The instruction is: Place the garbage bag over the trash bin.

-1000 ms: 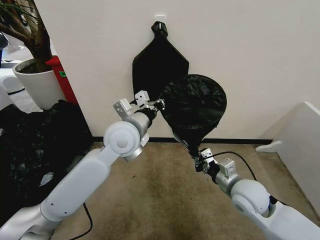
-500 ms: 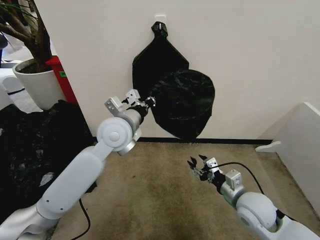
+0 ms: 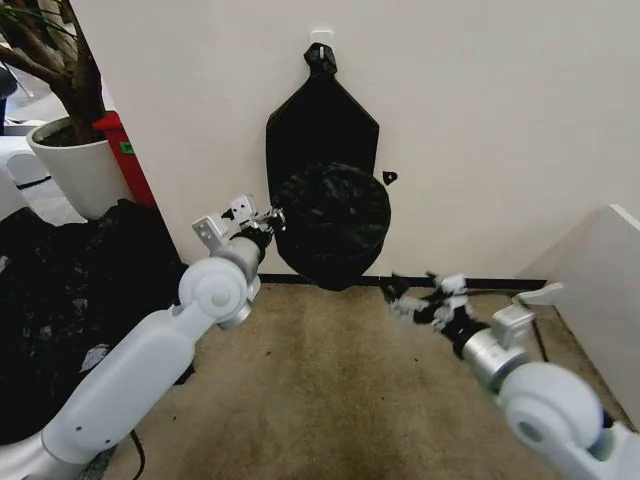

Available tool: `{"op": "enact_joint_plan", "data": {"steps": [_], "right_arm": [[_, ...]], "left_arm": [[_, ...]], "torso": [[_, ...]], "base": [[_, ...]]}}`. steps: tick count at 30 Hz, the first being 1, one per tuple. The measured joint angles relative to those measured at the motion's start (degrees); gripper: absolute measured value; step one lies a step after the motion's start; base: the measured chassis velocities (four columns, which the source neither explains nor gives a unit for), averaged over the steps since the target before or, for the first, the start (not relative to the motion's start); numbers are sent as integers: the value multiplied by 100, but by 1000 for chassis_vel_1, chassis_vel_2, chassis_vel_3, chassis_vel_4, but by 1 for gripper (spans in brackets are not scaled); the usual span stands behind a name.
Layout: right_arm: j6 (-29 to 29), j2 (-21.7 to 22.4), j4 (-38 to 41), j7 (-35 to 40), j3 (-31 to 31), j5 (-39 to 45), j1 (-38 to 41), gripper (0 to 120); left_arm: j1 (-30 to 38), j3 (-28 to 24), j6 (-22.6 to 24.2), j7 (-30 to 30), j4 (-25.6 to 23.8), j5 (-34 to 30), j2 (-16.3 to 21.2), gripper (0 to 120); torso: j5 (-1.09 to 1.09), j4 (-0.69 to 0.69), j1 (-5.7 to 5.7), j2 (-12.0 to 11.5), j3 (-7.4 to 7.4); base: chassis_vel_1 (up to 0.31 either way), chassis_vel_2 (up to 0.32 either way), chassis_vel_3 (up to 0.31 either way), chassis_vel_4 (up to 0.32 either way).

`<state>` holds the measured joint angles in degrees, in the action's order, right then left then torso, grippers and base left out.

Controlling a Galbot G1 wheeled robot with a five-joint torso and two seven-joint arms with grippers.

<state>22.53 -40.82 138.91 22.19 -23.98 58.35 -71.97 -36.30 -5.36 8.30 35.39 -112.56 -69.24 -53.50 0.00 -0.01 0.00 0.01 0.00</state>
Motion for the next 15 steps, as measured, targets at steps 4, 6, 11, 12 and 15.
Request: {"op": "enact_joint_plan", "data": {"steps": [4, 6, 11, 12, 15], "right_arm": [[89, 21, 46, 67, 187, 484, 523, 97], [318, -33, 31, 127, 304, 790, 866, 89], [655, -118, 17, 816, 569, 1955, 1367, 73], [659, -133, 43, 1135, 572, 2342, 1405, 68], [610, -178, 48, 1784, 562, 2993, 1481, 60]], "left_arm": [[94, -462, -98, -254, 106, 780, -47, 5], [229, -808, -172, -413, 207, 1194, -121, 5], [449, -1400, -347, -634, 376, 1884, -284, 5], [516, -1508, -410, -708, 442, 2034, -357, 5], [621, -1674, -550, -861, 562, 2321, -498, 5]], "torso": [[0, 2, 0, 0, 0], [1, 1, 0, 0, 0], [1, 3, 0, -1, 1], [-1, 3, 0, -1, 1], [-1, -4, 0, -1, 0]], "base": [[0, 0, 0, 0], [0, 0, 0, 0], [0, 0, 0, 0], [0, 0, 0, 0], [0, 0, 0, 0]]}}
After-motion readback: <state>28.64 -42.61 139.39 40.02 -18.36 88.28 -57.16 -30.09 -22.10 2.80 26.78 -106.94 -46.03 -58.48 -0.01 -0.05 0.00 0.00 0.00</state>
